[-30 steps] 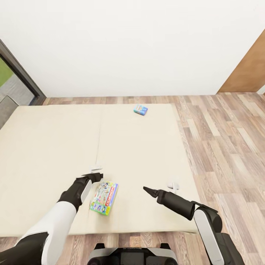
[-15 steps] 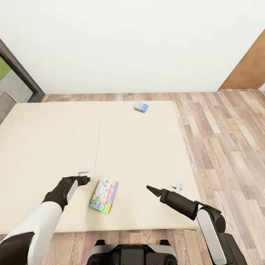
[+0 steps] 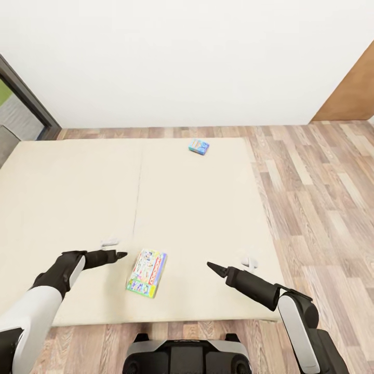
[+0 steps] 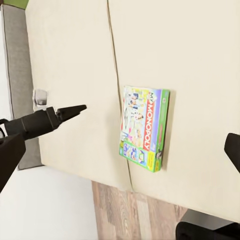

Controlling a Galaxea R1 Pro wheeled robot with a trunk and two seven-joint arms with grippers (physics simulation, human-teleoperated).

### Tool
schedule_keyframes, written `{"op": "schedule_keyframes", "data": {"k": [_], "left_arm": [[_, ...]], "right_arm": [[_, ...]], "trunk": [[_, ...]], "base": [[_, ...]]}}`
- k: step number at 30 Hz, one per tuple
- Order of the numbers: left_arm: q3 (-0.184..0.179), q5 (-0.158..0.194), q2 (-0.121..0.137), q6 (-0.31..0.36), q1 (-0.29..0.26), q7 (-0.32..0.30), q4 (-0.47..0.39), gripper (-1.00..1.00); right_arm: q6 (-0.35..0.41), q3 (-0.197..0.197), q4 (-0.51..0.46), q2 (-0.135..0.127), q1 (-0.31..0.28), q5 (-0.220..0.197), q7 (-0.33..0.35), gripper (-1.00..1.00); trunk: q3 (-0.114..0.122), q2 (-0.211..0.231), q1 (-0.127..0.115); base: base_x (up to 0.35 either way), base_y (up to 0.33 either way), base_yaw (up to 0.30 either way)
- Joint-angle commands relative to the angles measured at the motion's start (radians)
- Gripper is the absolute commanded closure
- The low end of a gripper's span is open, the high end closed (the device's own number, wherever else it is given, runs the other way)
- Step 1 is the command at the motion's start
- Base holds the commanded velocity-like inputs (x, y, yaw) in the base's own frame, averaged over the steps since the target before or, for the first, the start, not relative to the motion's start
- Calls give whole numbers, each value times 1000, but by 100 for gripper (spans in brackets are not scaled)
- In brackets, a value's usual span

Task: Put all the toys in the child's room - the three board games (two on the bed and one on the table), the two jigsaw puzzles on the table, and the tennis ball on the table - inside the toy box on the table in the child's room.

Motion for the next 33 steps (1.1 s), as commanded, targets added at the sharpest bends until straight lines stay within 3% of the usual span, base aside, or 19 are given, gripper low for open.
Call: {"op": "schedule_keyframes", "data": {"k": [1,27,30,33], "left_arm": [[6,-5,1,11,0,-11,-3,-100],[20,4,16,12,0,-36,-51,-100],[21,3,15,10,0,-111,-46,-100],[19,-3,15,4,0,-236,-39,-100]], "right_arm": [[6,-3,0,1,-1,4,6,-100],[5,-3,0,1,-1,9,6,-100],[5,-4,0,1,-1,9,6,-100],[5,-4,0,1,-1,8,6,-100]], "trunk": [[-3,-2,0],[-46,-2,0],[-51,-2,0],[-56,-2,0]], "base": [[0,0,0],[0,0,0],[0,0,0],[0,0,0]]}}
